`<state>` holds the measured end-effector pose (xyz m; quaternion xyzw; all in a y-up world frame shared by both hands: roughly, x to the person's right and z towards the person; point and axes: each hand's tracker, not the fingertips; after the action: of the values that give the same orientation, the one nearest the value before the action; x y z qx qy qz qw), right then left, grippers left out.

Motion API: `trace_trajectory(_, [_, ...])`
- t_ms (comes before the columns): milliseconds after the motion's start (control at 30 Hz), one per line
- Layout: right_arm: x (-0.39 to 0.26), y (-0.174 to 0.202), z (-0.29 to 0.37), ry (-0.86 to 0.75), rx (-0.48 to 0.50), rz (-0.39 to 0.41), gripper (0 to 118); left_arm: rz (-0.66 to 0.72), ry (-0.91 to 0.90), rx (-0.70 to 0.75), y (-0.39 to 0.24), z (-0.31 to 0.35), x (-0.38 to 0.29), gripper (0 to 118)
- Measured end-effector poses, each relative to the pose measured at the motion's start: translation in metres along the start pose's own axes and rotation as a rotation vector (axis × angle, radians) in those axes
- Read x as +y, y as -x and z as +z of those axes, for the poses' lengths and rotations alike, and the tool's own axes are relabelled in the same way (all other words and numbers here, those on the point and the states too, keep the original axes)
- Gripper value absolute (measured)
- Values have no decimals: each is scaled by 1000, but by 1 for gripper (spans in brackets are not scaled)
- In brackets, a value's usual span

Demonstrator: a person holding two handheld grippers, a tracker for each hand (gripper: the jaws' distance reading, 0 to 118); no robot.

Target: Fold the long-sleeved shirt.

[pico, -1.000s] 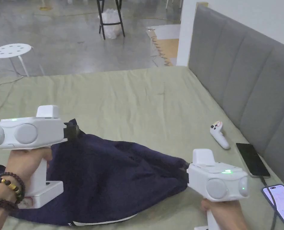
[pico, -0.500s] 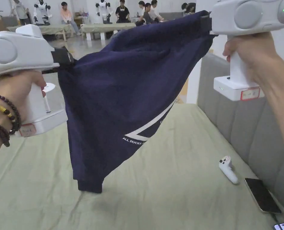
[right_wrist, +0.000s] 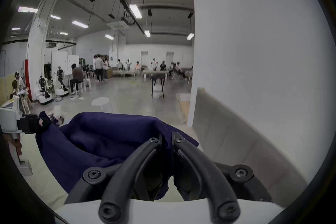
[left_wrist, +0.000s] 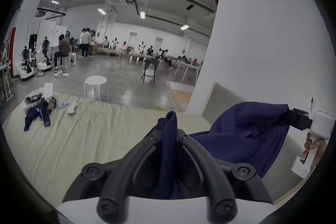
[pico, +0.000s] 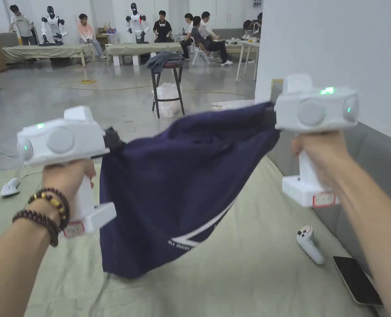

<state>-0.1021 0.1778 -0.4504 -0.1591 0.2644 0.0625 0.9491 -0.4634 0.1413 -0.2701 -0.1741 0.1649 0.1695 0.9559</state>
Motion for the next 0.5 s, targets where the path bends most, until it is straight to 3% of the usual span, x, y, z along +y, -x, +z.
trace_trajectory(133, [-71, 13, -28, 113, 10, 16, 8, 13, 44, 11, 11, -13, -57, 17])
trace_trajectory(267, [-103, 17, -22, 146, 39, 17, 8, -22, 101, 28, 9, -3, -80, 17])
trace_trajectory(500, [-181, 9, 51, 186, 80, 19, 8, -131, 88, 46, 0, 95, -163, 17])
